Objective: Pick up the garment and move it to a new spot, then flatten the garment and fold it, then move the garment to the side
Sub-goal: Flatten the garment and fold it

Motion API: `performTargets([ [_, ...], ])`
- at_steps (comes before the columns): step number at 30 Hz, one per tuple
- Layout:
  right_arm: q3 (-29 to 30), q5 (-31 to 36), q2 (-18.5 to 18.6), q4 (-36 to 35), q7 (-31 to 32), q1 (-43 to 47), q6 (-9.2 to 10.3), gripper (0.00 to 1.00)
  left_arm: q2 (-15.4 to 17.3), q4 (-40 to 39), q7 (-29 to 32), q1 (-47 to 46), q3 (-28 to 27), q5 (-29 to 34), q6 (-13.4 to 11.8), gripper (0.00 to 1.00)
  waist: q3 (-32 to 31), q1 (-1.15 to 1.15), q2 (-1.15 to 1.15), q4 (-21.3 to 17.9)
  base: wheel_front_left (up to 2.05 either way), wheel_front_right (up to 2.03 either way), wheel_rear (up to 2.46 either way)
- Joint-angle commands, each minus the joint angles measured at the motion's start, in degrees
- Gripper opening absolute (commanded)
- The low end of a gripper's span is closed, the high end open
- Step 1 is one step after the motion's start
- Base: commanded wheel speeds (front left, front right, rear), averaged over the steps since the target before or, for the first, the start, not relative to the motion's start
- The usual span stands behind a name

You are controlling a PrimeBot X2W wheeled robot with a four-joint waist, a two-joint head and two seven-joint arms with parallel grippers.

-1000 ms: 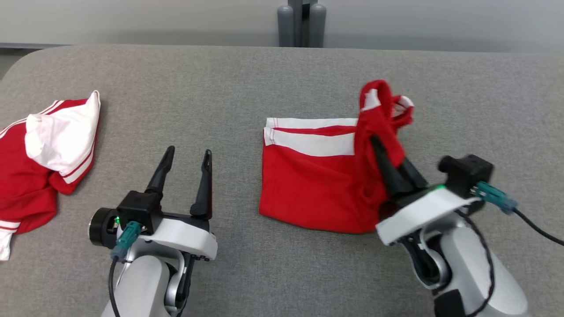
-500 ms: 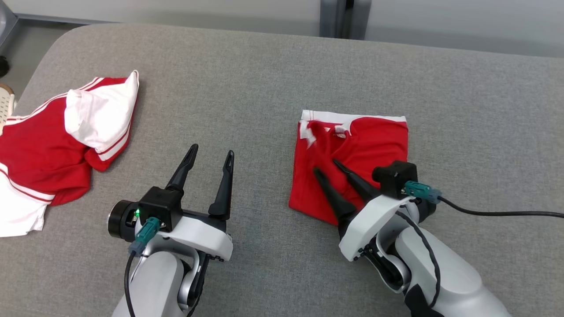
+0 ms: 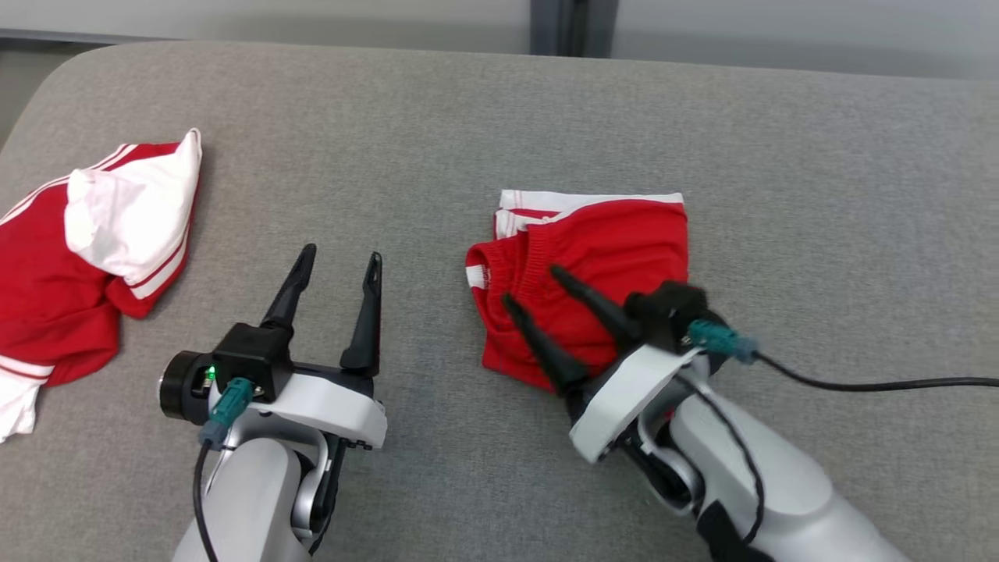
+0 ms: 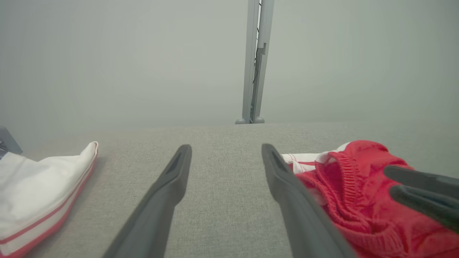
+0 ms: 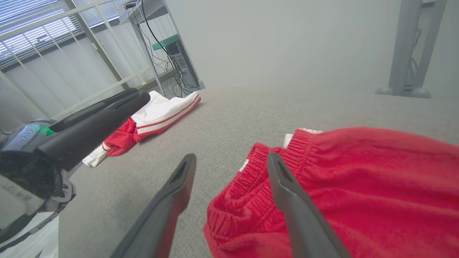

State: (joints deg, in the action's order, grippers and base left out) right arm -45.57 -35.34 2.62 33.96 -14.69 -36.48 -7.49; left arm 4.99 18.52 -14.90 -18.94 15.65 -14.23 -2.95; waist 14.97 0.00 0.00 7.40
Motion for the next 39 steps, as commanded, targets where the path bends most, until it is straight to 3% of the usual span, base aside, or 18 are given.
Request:
performTargets([
  [1, 3.1, 1.6, 0.6, -0.9, -0.6, 0.1, -0.02, 1.0, 0.7, -0.5, -0.2, 0.4, -0.8, -0.4, -0.6, 1.0, -0.5, 0.0, 0.0, -1.1, 0.0, 0.0, 0.0],
  [4, 10.4, 5.1, 0.5, -4.0, -0.6, 2.0, -0.02, 1.0, 1.2, -0.8, -0.2, 0.9, -2.0, -0.5, -1.0, 1.0, -1.0, 0.0, 0.0, -2.2, 0.0, 0.0, 0.0],
  [5, 10.4, 5.1, 0.5, -4.0, -0.6, 2.0, -0.02, 1.0, 1.2, -0.8, -0.2, 0.9, -2.0, -0.5, -1.0, 1.0, -1.0, 0.0, 0.0, -2.2, 0.0, 0.0, 0.0],
  [13, 32.5, 19.3, 0.5, -12.8, -0.6, 10.8, -0.03, 1.0, 1.9, -2.1, -0.2, 2.2, -3.6, -0.2, -1.9, 1.0, -2.5, 0.0, 0.0, -3.9, 0.0, 0.0, 0.0],
  [19, 43.8, 25.7, 0.4, -16.7, 1.5, 17.6, -0.02, 1.0, 2.5, -2.5, -0.2, 3.4, -4.7, -0.6, -2.2, 1.0, -3.6, 0.0, 0.0, -4.8, 0.0, 0.0, 0.0],
  [25, 48.1, 28.3, 0.4, -20.2, 4.8, 23.5, -0.02, 1.0, 3.0, -2.8, -0.2, 4.8, -4.5, 0.1, -2.4, 1.0, -4.8, 0.0, 0.0, -5.5, 0.0, 0.0, 0.0],
  [39, 48.4, 26.8, 0.5, -25.1, 7.6, 29.6, -0.02, 1.0, 4.1, -2.9, 1.0, 6.0, -3.6, -0.4, -2.7, 1.0, -6.2, 0.0, 0.0, -6.3, 0.0, 0.0, 0.0],
])
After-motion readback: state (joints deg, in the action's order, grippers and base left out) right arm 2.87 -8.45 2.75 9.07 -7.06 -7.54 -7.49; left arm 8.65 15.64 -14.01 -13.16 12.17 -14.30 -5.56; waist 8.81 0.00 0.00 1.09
